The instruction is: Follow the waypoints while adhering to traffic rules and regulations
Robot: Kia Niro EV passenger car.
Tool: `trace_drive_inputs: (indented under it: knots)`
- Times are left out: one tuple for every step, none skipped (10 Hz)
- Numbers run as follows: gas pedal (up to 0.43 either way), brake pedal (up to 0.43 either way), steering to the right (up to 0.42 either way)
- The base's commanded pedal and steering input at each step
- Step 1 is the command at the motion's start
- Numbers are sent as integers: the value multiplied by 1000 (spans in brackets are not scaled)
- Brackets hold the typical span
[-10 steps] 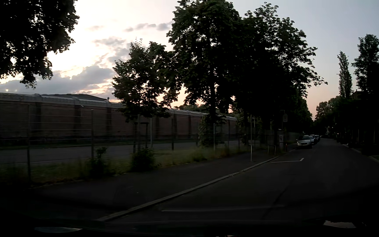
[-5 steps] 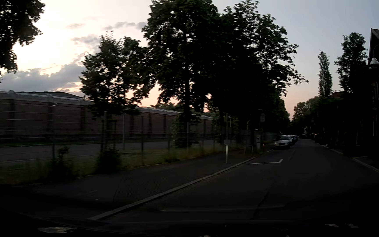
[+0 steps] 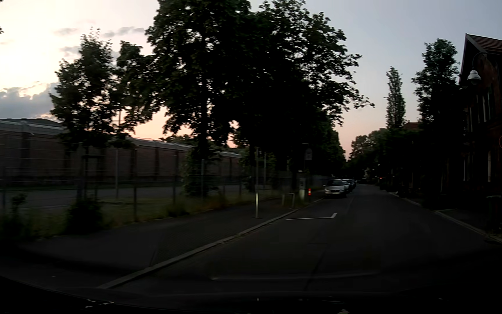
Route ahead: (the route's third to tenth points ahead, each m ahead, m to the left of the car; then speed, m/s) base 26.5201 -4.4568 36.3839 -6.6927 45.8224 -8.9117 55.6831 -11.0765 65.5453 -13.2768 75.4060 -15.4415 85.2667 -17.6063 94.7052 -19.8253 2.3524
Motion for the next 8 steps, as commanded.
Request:
trace_drive_inputs:
  knots:
    - [110,0,458]
    - [110,0,453]
    - [110,0,443]
    - [110,0,429]
    - [118,0,416]
    - [118,0,394]
    - [118,0,371]
    - [118,0,348]
